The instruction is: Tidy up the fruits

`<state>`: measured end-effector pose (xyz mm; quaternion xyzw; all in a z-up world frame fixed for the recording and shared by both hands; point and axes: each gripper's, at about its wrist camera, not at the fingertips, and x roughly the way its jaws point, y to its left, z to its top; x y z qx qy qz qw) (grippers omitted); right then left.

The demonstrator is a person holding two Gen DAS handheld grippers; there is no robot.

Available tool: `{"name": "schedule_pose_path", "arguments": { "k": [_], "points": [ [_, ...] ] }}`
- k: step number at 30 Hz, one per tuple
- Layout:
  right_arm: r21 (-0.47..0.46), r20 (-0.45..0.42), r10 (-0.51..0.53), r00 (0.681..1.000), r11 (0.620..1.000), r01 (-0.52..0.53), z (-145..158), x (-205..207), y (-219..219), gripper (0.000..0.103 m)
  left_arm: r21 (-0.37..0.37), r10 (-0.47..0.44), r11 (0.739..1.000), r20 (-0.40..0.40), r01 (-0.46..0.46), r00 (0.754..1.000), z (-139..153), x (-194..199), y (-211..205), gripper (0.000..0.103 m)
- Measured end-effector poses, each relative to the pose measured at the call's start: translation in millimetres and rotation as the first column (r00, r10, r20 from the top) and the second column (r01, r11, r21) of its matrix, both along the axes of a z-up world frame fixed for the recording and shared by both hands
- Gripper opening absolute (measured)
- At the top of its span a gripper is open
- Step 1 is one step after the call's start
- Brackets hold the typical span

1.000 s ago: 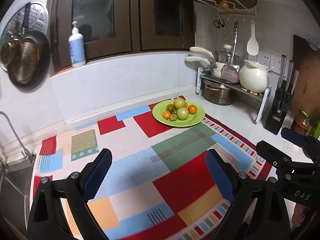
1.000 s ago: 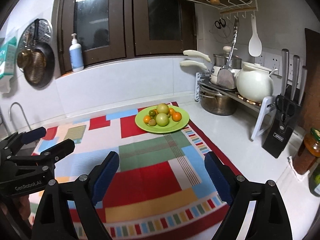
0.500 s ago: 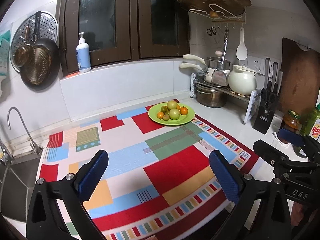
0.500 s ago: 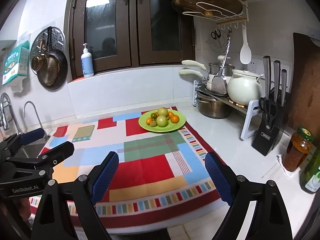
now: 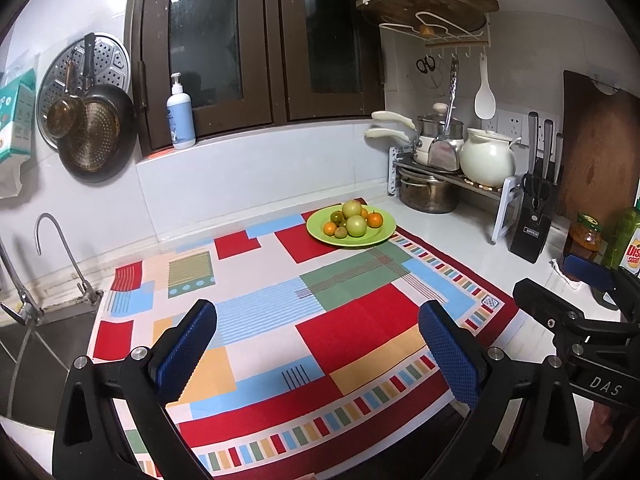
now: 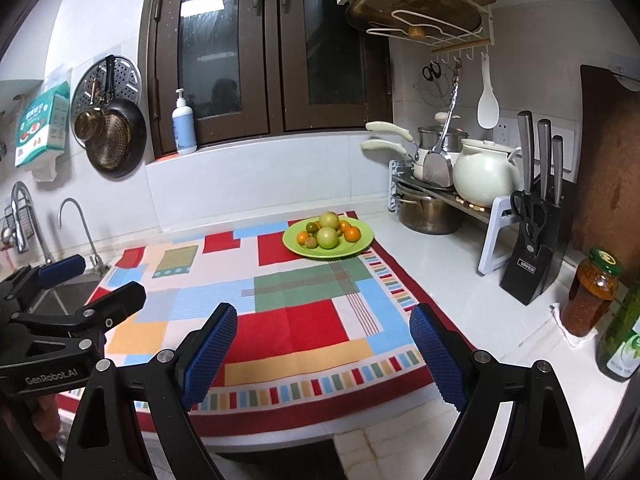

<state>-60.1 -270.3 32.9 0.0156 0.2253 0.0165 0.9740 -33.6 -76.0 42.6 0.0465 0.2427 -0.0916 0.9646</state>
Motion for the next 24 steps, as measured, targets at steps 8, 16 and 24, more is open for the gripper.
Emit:
{"name": "schedule_pose_path", "arguments": {
  "k": [8,16,24],
  "points": [
    [0.005,0.003,0.002,1.0,1.0,-0.002,0.1,-2.3,-0.6,0.089,0.0,0.004,1.0,0.013,-0.004,1.0,2.2,-4.1,-0.6,0.103],
    [0.006,0.008,0.005,1.0,1.0,-0.005,1.9,-3.1,-2.0,0.089,0.006,0.004,1.0,0.025,-0.004,1.0,3.7,-4.8,-2.6,0.103],
    [0.008,0.008,0.003,1.0,1.0,-0.003,2.6,-0.1,-2.3,0.089,-0.003,-0.005,1.0,0.047,0.005,0.999,5.4,-5.7,-2.9,0.103]
  ]
}}
